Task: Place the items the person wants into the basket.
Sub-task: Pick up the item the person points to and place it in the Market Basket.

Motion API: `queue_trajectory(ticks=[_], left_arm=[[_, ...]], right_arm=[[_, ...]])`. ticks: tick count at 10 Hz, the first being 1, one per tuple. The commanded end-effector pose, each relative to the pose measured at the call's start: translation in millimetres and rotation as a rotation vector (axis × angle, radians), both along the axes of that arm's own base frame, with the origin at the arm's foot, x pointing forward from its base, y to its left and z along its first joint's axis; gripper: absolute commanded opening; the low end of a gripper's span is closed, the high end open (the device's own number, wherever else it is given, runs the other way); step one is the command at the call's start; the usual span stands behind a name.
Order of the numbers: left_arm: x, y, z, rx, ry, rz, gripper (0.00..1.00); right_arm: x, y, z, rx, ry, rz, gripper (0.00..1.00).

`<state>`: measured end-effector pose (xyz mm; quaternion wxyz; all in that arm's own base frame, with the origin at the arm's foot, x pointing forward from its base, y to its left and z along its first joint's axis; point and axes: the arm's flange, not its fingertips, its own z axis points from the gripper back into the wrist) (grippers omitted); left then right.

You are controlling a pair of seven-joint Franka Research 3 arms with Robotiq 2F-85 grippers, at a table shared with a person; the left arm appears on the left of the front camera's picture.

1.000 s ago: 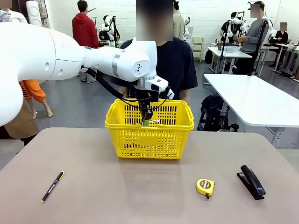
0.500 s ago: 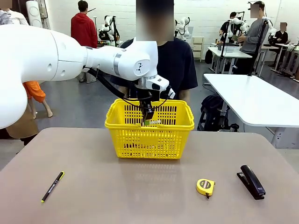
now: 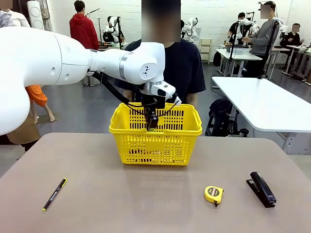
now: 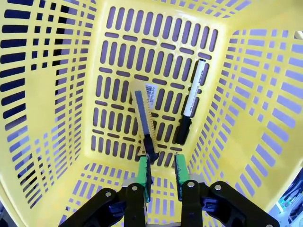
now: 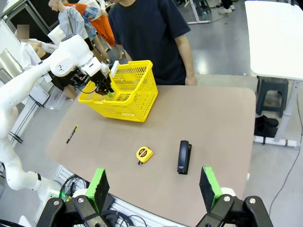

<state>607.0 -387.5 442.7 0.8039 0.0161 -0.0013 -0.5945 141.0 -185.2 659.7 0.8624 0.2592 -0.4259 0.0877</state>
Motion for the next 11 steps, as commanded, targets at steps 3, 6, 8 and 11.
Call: queue_trajectory(ticks=[3, 6, 8, 11], left_arm=[[9.5, -9.2, 9.4, -0.005, 0.006, 0.02, 1.0], [8.7, -9.7, 9.1, -0.004, 0.01, 0.023, 1.0], [9.0, -9.5, 8.8, -0.004, 0.015, 0.024, 1.0], [10.0, -8.9, 10.8, -0.005, 0.014, 0.029, 1.0]], right_arm=[[-0.8, 0.3, -0.6, 0.002, -0.005, 0.004, 1.0], [-0.8, 0.3, -0.6, 0.002, -0.005, 0.004, 1.0], [-0.8, 0.3, -0.6, 0.002, -0.005, 0.004, 1.0], [-0.8, 0.3, -0.6, 0.002, -0.005, 0.004, 1.0]])
